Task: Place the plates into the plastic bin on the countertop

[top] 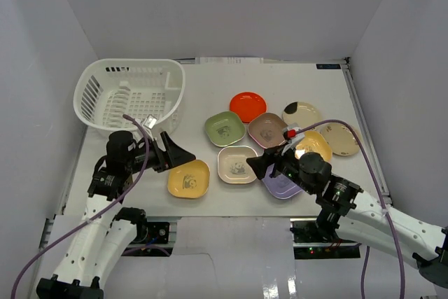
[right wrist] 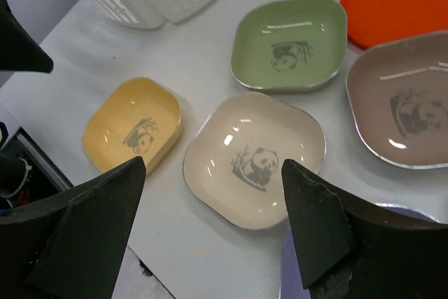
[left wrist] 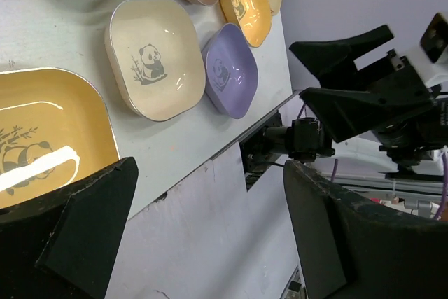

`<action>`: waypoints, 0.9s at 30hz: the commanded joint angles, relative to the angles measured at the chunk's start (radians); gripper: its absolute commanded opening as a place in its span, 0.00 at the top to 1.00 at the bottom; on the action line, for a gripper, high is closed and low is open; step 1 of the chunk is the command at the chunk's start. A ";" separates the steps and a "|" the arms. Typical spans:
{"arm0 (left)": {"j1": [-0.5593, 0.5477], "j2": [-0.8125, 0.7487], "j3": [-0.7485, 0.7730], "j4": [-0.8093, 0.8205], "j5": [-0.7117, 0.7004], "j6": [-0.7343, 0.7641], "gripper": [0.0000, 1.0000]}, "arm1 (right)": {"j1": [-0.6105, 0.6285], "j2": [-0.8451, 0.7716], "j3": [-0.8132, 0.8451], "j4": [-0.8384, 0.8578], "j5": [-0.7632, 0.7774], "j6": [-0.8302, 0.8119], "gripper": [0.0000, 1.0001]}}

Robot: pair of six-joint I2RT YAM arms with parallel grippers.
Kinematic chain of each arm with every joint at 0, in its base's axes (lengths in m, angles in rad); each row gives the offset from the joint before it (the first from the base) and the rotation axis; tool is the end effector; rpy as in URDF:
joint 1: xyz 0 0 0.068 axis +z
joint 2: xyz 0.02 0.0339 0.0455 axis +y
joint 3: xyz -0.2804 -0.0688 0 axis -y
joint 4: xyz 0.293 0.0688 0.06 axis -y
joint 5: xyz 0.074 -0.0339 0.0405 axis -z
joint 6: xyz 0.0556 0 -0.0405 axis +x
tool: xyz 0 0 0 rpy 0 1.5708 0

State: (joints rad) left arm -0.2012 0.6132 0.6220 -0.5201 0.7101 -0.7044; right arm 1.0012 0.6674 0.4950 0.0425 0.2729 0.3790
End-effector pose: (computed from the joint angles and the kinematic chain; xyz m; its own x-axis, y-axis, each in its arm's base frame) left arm 0.1735 -0.0724 0.2806 -0.8242 -0.3331 -0.4580 0.2295 0.5429 -0.8078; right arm 0.1341 0.1815 0.2794 -0.3116 0.1741 -0.9341 -0.5937 0.7319 0.3344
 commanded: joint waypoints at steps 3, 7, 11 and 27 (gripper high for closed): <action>-0.006 0.069 -0.008 0.078 0.046 -0.056 0.08 | -0.001 -0.124 -0.068 -0.159 0.049 0.069 0.16; -0.030 0.083 -0.016 0.062 0.016 -0.066 0.22 | 0.000 -0.124 -0.075 -0.190 0.072 0.057 0.19; -0.116 0.102 -0.012 0.009 -0.146 -0.066 0.31 | -0.001 -0.095 -0.070 -0.196 0.098 0.055 0.23; -0.788 0.632 0.202 -0.258 -1.081 -0.236 0.35 | 0.001 0.034 -0.047 -0.141 0.048 0.049 0.29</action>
State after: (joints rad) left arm -0.9714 1.2030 0.7872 -0.7185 -0.1658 -0.8902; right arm 1.0008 0.6922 0.4206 -0.1535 0.3328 0.4343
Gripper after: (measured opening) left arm 0.646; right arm 0.712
